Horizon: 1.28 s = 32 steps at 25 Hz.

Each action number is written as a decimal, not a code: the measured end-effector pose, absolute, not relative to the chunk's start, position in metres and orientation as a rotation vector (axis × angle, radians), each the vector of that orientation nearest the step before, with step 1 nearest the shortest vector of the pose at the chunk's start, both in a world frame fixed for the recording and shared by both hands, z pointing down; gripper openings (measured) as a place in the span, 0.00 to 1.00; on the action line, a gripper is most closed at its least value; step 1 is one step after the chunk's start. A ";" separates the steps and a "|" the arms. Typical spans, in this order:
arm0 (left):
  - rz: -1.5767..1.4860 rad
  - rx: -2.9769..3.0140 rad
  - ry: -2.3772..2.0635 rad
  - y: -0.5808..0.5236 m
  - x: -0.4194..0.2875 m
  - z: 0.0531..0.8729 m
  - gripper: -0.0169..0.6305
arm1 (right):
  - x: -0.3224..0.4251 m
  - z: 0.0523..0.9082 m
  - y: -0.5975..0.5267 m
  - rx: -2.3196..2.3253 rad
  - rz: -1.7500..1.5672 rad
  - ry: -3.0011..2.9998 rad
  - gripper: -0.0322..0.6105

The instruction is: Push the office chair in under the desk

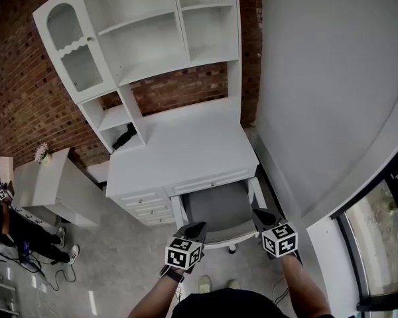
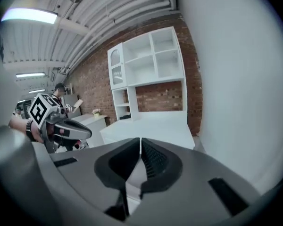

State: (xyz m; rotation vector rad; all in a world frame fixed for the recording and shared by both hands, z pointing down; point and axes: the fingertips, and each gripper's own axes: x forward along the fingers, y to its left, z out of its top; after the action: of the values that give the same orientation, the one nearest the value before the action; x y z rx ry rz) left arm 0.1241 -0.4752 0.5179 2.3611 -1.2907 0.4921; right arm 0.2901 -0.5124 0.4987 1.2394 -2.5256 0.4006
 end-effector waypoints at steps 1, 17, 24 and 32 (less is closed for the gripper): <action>0.441 2.361 -1.319 -0.478 0.123 0.504 0.04 | 0.288 0.484 -0.516 1.264 0.385 -2.551 0.07; 0.006 2.413 -1.682 -0.496 0.085 0.354 0.04 | 0.299 0.359 -0.540 1.469 0.137 -2.701 0.06; 0.021 2.434 -1.745 -0.494 0.075 0.334 0.04 | 0.294 0.341 -0.540 1.460 0.038 -2.722 0.06; 0.034 2.430 -1.757 -0.492 0.069 0.336 0.04 | 0.284 0.344 -0.536 1.442 0.044 -2.741 0.06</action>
State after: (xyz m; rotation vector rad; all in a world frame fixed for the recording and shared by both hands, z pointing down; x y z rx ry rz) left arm 0.0686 -0.4917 0.3360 2.4297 -1.7571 0.0336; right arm 0.2838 -0.5361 0.3438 1.4420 -2.7412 0.0438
